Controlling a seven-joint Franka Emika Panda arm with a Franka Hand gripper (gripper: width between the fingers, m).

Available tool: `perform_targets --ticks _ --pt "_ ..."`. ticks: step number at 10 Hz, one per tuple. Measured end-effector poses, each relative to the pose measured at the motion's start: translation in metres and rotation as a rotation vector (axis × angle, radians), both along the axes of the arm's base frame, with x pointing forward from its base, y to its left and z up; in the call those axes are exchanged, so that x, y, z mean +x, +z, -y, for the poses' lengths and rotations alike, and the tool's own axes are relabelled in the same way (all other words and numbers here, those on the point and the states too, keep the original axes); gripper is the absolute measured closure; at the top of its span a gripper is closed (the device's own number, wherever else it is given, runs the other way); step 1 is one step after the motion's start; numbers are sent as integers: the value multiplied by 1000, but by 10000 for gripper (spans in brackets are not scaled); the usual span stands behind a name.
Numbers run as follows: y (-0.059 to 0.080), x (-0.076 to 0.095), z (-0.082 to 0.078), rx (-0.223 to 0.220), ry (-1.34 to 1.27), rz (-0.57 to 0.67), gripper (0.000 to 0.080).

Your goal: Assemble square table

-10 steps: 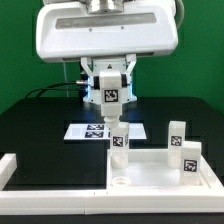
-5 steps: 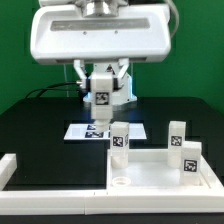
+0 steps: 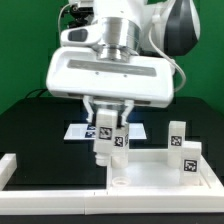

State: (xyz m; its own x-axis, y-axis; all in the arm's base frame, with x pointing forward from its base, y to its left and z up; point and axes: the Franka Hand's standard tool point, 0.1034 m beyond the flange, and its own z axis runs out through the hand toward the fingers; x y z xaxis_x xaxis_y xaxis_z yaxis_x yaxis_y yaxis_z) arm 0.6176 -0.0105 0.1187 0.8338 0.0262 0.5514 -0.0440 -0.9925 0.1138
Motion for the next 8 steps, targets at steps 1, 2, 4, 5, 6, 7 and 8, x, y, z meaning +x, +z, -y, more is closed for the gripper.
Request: perform_targets --ticks 1,2,4,5,6,7,8 --pt "1 2 1 -5 12 -1 509" --pt "3 2 0 0 33 -15 509" --pt "15 4 -2 22 56 -30 509" --pt "16 5 -1 24 53 -28 509" --pt "14 4 -1 24 53 -32 509" --pt "14 4 -1 24 53 -32 509" --pt "14 4 0 24 52 -33 509"
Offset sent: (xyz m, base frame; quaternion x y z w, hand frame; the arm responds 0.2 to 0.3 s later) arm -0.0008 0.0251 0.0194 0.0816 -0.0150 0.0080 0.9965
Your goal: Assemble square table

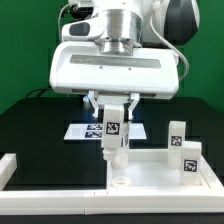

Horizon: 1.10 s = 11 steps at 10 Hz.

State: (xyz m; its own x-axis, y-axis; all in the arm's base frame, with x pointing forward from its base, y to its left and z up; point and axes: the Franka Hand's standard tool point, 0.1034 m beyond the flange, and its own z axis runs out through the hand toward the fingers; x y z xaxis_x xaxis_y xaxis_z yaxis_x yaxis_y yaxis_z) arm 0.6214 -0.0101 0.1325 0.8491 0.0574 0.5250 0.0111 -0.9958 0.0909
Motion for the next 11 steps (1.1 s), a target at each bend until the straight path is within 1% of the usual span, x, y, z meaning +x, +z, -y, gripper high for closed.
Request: perform_targets --ticks 1,2,3,4,6,7,8,9,11 --pt "1 -1 5 -15 10 5 509" --pt "6 -7 30 -58 30 29 509" --pt "3 -9 36 -41 42 34 509" --pt "0 -8 31 -10 74 33 509" --pt "-9 -4 12 69 80 37 509" --pt "-8 0 4 88 81 42 509" --pt "-10 1 -5 100 77 40 509" --pt "-19 -1 -10 102 83 27 509" --pt "-31 -6 -7 96 81 10 509"
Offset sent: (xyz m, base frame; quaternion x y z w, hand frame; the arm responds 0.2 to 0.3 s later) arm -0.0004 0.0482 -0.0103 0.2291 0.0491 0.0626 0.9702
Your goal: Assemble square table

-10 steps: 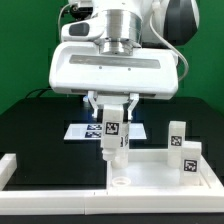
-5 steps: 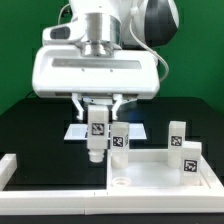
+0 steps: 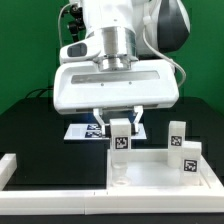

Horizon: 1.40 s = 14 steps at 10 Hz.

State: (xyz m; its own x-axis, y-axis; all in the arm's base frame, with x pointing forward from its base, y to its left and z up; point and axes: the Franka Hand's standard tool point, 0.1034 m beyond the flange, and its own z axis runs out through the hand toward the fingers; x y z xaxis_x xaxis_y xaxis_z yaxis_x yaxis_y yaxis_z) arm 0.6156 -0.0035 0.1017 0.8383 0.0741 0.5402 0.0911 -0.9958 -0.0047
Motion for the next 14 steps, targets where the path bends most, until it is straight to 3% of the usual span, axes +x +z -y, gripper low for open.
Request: perform_targets --ticks 4,14 --pt "-11 -4 0 4 -1 -17 509" --pt "-19 3 -5 9 1 -16 509"
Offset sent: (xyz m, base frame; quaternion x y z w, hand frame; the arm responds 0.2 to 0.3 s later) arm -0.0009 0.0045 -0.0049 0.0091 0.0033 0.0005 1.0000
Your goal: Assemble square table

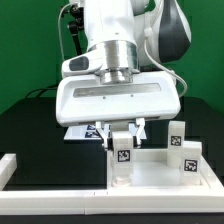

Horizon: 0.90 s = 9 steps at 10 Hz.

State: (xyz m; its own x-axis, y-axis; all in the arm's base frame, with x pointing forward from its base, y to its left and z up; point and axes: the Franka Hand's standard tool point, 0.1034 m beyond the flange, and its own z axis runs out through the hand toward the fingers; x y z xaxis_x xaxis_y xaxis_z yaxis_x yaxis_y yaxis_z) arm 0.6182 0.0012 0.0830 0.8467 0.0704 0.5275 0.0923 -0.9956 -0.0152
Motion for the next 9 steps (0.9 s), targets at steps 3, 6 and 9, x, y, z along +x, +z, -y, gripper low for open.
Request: perform_targets --ticks 3,6,9 --pt "-7 -6 4 -3 -4 -16 509" --pt "-7 -4 2 -6 -11 4 509" --pt "-7 -4 3 -6 -11 3 316"
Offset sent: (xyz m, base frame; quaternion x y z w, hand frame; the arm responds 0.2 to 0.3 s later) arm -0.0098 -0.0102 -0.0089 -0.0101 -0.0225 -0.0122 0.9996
